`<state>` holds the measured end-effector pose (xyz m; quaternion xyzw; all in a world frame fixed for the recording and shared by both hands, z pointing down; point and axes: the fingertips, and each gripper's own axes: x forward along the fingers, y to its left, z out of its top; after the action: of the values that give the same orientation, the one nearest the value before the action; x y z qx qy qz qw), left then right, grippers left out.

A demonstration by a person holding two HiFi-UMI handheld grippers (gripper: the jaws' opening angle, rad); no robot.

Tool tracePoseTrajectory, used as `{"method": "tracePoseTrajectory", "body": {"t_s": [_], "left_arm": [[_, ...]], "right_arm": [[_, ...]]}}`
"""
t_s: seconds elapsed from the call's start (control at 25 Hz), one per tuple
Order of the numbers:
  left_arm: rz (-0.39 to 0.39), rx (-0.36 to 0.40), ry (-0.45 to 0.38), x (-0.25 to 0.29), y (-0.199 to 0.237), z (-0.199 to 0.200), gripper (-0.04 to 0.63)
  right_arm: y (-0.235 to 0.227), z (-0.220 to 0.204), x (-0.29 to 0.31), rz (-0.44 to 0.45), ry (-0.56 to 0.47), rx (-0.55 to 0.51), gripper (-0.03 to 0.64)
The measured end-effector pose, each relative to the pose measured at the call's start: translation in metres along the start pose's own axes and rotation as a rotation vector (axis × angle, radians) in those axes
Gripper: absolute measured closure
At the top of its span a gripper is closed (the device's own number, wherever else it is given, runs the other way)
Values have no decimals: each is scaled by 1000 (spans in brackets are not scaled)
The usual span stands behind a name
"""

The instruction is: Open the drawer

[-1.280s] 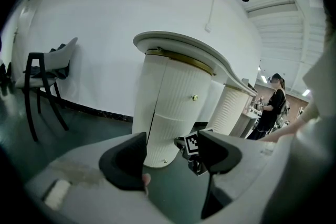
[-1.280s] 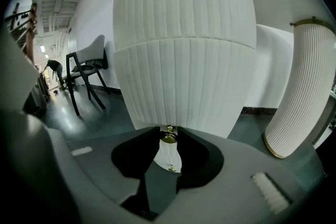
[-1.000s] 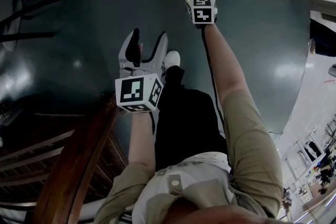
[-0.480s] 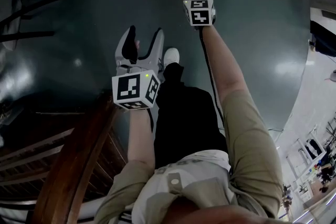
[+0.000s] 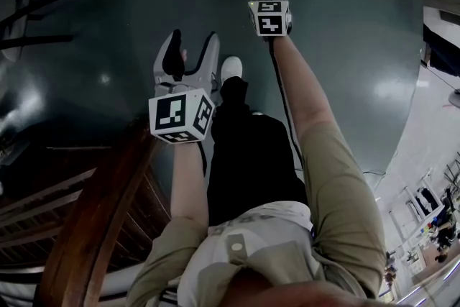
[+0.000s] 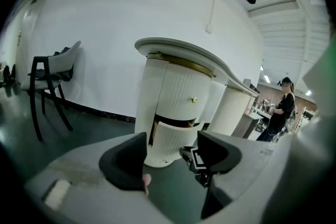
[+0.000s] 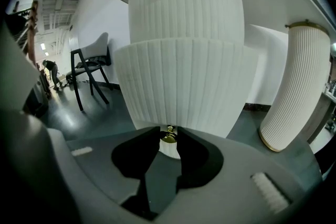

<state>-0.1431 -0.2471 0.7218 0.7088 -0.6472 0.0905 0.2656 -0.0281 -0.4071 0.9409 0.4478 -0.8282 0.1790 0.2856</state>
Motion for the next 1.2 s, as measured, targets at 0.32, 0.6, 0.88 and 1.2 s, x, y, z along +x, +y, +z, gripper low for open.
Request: {"method": "tracePoseTrajectory", "body": {"t_s": [0.32, 0.6, 0.88, 1.2], "left_arm": [[-8, 20, -34, -8, -10, 3, 278], [0, 20, -64, -13, -13, 5, 278], [3, 23, -114, -22, -21, 13, 278], [9, 20, -129, -34, -26, 12, 278]], "right_arm": [[6, -11, -17, 1, 19, 3, 511], [6, -22, -23, 7, 12, -4, 511], [11, -29, -39, 15, 18, -1, 511], [15, -42, -54, 21, 20, -6, 511]]}}
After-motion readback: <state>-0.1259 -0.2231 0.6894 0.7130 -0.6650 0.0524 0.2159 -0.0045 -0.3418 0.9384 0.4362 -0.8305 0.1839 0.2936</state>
